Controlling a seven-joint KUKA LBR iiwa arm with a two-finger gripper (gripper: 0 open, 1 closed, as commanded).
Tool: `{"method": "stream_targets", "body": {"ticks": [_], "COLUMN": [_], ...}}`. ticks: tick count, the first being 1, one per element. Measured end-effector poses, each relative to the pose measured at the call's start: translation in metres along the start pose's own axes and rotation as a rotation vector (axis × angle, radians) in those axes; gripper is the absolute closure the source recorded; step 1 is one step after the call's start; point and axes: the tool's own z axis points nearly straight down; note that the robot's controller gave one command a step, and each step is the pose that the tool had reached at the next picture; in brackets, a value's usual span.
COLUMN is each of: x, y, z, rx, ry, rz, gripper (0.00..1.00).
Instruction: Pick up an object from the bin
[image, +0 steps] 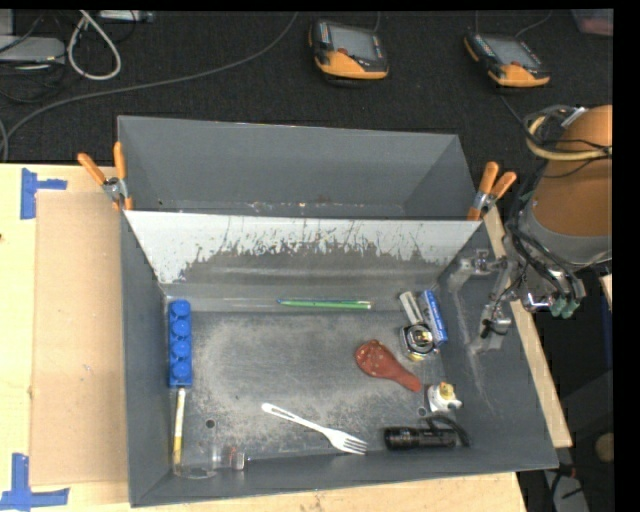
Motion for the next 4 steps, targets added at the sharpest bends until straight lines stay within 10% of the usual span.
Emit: {"method": "stream_targets", "body": {"ticks": [1, 2, 3, 4], "x": [-0.001, 0.001, 0.015, 0.021], "y": [0.001, 0.034, 0.044, 0.051], "z": [-0.005, 0.082, 0.078, 0.126], "rx": [0.002, -0.002, 0.000, -0.001], "ry": [-0.008, 0.000, -0.015, 0.004], "rz": [-0.004, 0.058, 0.315, 0.269], "gripper": [0.00, 0.00, 0.00, 0.00]}}
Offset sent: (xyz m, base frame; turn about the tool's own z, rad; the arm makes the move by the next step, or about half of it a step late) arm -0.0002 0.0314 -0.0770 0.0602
